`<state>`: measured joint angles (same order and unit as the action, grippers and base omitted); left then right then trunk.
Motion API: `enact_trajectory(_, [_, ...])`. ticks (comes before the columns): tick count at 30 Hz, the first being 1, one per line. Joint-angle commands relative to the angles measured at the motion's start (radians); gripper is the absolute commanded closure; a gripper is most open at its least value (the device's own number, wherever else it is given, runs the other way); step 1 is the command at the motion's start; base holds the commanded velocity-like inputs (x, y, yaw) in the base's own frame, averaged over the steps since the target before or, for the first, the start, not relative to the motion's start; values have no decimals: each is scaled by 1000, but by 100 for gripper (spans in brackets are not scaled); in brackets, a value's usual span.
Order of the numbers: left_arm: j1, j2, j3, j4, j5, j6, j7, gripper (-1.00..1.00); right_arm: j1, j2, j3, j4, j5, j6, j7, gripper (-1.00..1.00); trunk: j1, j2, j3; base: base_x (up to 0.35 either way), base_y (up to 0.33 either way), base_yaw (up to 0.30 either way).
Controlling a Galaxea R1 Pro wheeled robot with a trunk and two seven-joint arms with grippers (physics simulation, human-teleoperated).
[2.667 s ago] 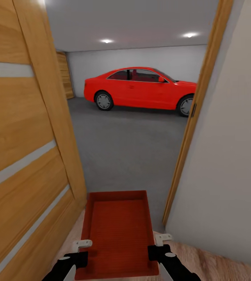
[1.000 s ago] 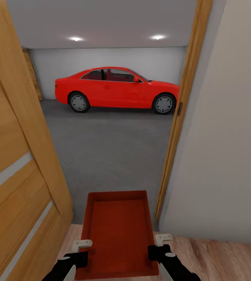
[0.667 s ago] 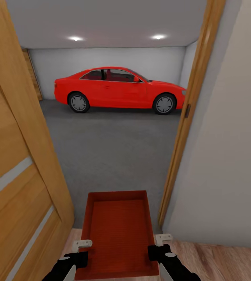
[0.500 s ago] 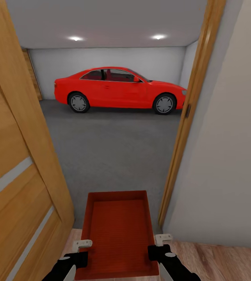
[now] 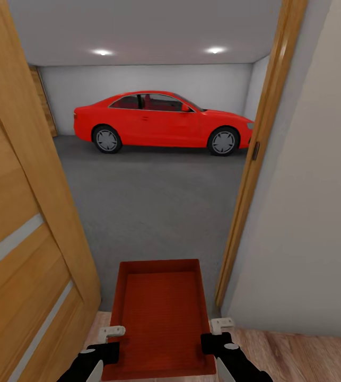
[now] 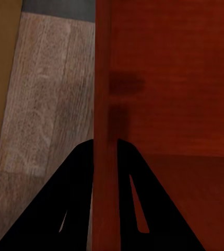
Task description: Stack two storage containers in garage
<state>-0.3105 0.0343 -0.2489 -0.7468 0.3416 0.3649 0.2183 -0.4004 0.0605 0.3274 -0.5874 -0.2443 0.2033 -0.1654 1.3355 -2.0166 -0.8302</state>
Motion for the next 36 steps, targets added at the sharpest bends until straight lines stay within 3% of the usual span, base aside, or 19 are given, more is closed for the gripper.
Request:
enact_trajectory(1, [-1, 1, -9, -36, 24, 0, 10, 100, 0, -1, 9, 0, -20, 4, -5, 100, 0, 0, -1, 140, 0, 0])
enact_trajectory(17, [-1, 1, -9, -36, 25, 0, 9, 100, 0, -1, 9, 0, -20, 4, -5, 100, 0, 0, -1, 254, 64, 0])
enact_trajectory(36, [-1, 1, -9, -36, 24, 0, 10, 100, 0, -1, 9, 0, -20, 4, -5, 100, 0, 0, -1, 61, 47, -86])
